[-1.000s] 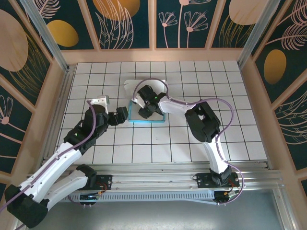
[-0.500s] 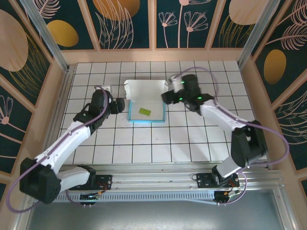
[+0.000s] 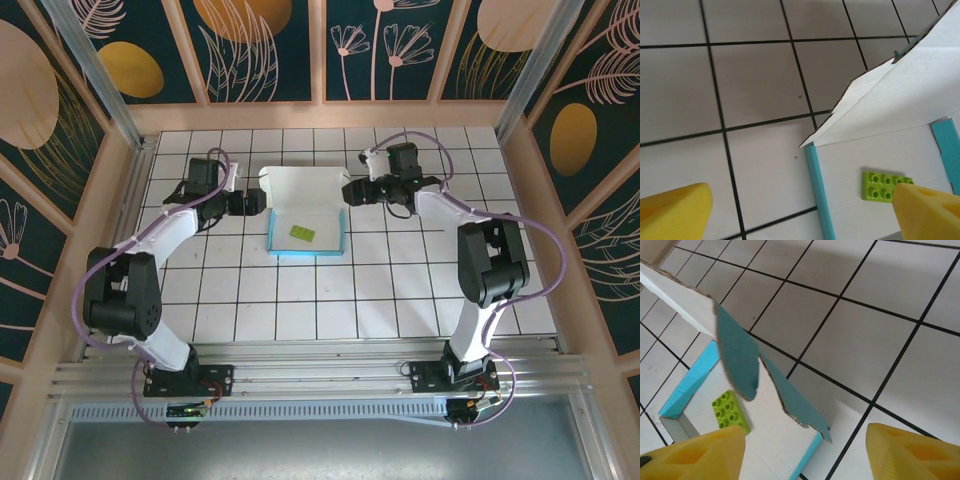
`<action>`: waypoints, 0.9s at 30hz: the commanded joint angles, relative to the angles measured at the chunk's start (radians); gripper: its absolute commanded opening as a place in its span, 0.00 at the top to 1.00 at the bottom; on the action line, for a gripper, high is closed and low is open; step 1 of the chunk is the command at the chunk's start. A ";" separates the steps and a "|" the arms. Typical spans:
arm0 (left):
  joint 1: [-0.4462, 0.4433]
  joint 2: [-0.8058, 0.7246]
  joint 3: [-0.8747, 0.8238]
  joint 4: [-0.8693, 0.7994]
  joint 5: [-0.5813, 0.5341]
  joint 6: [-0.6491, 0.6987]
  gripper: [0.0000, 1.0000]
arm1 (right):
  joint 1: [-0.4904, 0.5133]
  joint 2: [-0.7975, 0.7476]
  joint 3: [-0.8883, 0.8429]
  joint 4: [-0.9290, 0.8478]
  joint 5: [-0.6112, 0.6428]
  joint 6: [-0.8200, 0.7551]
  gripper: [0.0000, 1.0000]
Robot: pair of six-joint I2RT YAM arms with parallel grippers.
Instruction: Fold the paper box
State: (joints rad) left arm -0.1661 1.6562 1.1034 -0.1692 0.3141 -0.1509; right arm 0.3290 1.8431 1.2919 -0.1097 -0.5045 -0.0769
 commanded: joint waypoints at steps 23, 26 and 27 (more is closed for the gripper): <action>0.004 0.177 0.102 0.172 0.186 0.013 0.38 | 0.097 -0.005 -0.022 0.132 0.199 0.187 0.48; 0.004 0.196 0.118 0.157 0.216 0.013 0.42 | 0.102 -0.010 -0.039 0.140 0.224 0.231 0.48; 0.003 0.199 0.118 0.158 0.233 0.013 0.43 | 0.104 -0.013 -0.047 0.145 0.230 0.247 0.48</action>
State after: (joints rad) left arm -0.1661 1.8313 1.1934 -0.0338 0.4717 -0.1375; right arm 0.4252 1.8511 1.2690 -0.0010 -0.3302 0.1062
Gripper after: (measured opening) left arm 0.580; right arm 0.523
